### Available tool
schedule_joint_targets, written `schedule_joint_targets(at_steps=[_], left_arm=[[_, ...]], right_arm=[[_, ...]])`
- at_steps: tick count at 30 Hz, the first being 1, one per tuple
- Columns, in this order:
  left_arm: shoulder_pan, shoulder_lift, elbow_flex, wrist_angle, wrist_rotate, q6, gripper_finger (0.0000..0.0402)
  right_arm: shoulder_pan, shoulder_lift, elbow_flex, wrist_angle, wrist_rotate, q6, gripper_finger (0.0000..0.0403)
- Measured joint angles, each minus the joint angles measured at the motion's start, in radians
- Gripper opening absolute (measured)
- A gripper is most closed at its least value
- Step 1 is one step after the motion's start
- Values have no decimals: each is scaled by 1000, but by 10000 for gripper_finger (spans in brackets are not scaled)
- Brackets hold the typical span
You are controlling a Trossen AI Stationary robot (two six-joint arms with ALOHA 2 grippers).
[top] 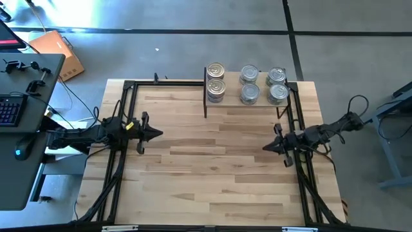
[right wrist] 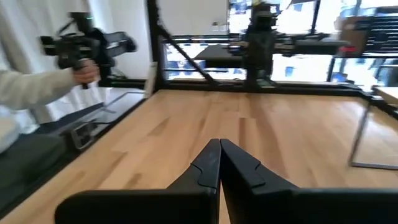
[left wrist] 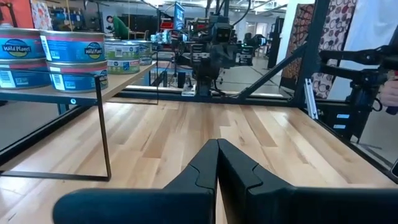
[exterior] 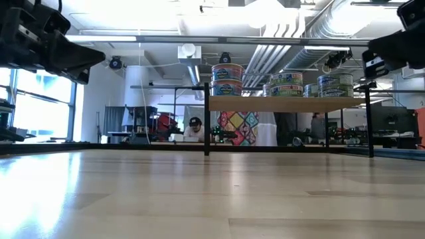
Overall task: Stack canned seafood by type on shelf
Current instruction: Return to Home Position
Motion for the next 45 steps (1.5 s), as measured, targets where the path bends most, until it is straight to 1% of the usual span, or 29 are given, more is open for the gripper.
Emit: schedule_joint_targets(at_steps=[3, 7, 10, 13, 15, 17, 24, 45], left_arm=[[0, 0, 0, 0, 0, 2, 0], [0, 0, 0, 0, 0, 3, 0], [0, 0, 0, 0, 0, 2, 0], [0, 0, 0, 0, 0, -1, 0], [0, 0, 0, 0, -1, 0, 0], [0, 0, 0, -1, -1, 16, 0], [0, 4, 0, -6, -34, 44, 0], [-1, 4, 0, -6, -34, 43, 0]], right_arm=[[-39, 0, 0, 1, 3, -6, 0], [-139, 0, 0, 1, 11, 11, 0], [-226, -1, 0, -6, -84, 27, 0], [-299, -1, -17, 30, -195, 46, 0], [-331, 2, -41, 100, -244, 47, 0], [-352, 2, -50, 134, -263, 37, 0], [-375, 7, -50, 132, -263, 63, 0], [-375, 7, -51, 132, -263, 64, 0]])
